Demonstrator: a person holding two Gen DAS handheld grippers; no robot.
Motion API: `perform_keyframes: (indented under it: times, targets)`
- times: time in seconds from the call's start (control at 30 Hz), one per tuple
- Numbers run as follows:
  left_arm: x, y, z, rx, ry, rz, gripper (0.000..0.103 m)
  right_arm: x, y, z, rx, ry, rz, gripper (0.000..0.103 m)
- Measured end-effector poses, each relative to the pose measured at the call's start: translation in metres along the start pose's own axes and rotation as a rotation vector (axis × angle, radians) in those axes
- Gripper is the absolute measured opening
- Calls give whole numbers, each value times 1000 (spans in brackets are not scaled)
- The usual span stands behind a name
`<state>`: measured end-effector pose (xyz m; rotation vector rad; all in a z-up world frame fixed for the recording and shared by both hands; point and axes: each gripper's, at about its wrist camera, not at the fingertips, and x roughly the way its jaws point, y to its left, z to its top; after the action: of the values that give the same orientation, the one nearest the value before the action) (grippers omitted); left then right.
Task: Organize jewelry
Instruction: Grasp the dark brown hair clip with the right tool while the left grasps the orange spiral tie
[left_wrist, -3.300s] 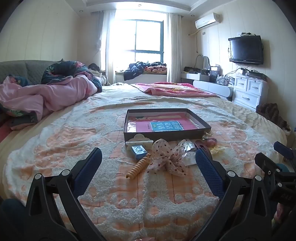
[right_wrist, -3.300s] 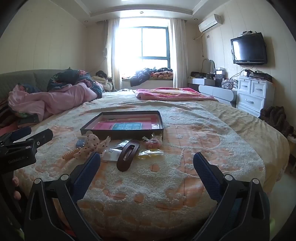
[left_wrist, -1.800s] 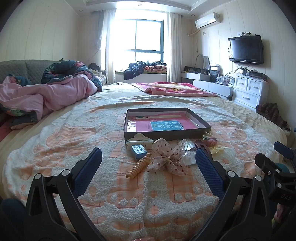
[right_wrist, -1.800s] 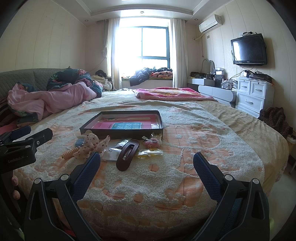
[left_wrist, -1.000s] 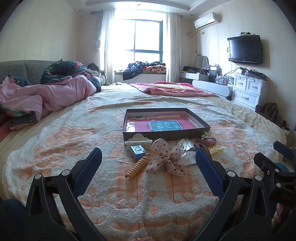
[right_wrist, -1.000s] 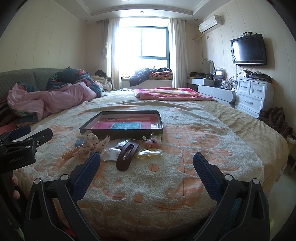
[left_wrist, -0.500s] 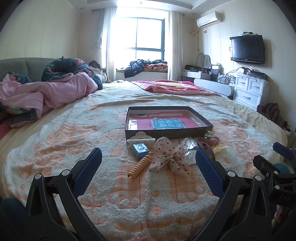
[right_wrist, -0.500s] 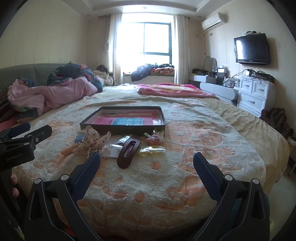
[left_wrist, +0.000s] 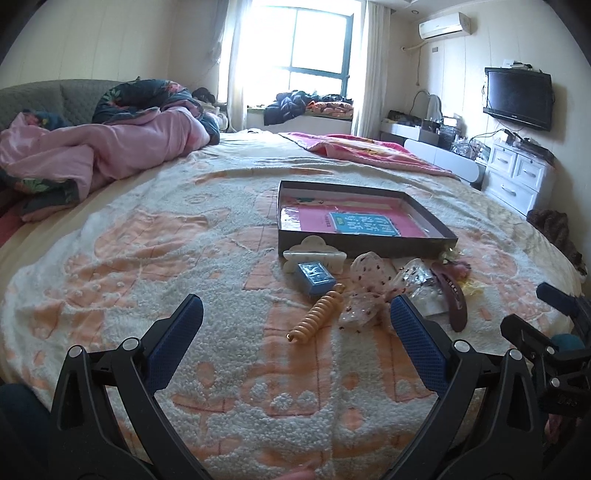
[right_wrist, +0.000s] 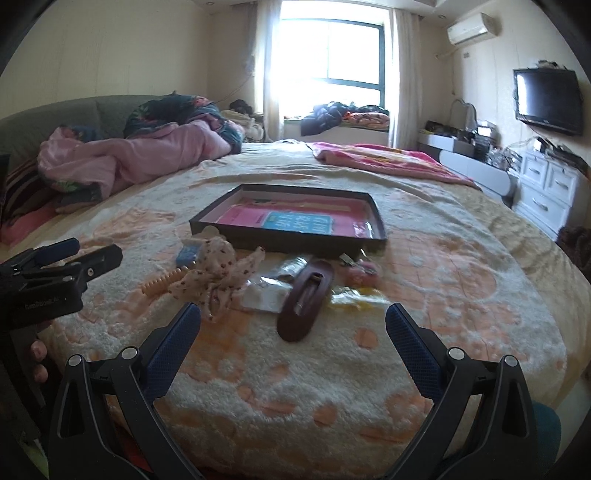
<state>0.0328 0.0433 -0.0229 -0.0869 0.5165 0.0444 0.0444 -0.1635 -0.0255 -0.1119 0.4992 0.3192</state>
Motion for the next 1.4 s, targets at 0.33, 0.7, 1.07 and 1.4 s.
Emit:
perform_keyframes:
  times: [0.33,0.7,1.07,1.4]
  targets:
    - [27,25,0,-44,59,2,93,43,-5,19,28,58,29,97]
    - [55,28,3,-22,123,-60,92,81,-15,22,57,134,28,89]
    - [95,10,-6,60,268,-125,54,116,-34,23,111,228,10,58]
    - [100,-6,-10,105,273,-254,12,129,-31,19,88,259,26,41]
